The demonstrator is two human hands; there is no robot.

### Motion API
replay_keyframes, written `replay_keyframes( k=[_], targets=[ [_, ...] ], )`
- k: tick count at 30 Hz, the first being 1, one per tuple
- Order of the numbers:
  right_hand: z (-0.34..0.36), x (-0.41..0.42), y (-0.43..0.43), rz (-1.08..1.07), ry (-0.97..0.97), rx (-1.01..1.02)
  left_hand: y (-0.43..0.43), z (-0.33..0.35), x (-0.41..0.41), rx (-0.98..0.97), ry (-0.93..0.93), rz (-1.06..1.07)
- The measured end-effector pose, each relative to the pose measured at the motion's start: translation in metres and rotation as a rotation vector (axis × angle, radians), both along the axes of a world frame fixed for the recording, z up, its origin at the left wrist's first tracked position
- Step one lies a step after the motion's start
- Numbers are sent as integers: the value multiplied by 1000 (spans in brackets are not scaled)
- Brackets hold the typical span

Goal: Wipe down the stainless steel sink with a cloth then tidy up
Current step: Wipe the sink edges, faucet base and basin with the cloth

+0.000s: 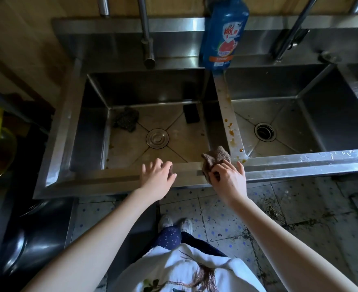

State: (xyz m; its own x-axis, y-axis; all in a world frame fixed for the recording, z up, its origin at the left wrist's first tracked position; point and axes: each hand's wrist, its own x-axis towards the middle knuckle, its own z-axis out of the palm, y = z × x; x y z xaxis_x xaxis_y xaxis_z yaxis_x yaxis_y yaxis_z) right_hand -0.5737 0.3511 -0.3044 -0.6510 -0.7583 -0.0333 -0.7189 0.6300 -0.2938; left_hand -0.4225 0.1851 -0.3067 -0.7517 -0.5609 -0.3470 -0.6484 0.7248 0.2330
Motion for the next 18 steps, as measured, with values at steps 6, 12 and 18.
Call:
replay_keyframes(
  k=[6, 12, 18],
  targets=[
    [-4, -31, 30, 8, 66, -3, 3, -1, -22, 24, -24, -26],
    [-2, -67, 45, 161, 77, 25, 16, 1, -47, 40, -1, 8],
    [0, -117, 45, 501, 89, -26, 49, -8, -82, 24, 33, 171]
  ],
)
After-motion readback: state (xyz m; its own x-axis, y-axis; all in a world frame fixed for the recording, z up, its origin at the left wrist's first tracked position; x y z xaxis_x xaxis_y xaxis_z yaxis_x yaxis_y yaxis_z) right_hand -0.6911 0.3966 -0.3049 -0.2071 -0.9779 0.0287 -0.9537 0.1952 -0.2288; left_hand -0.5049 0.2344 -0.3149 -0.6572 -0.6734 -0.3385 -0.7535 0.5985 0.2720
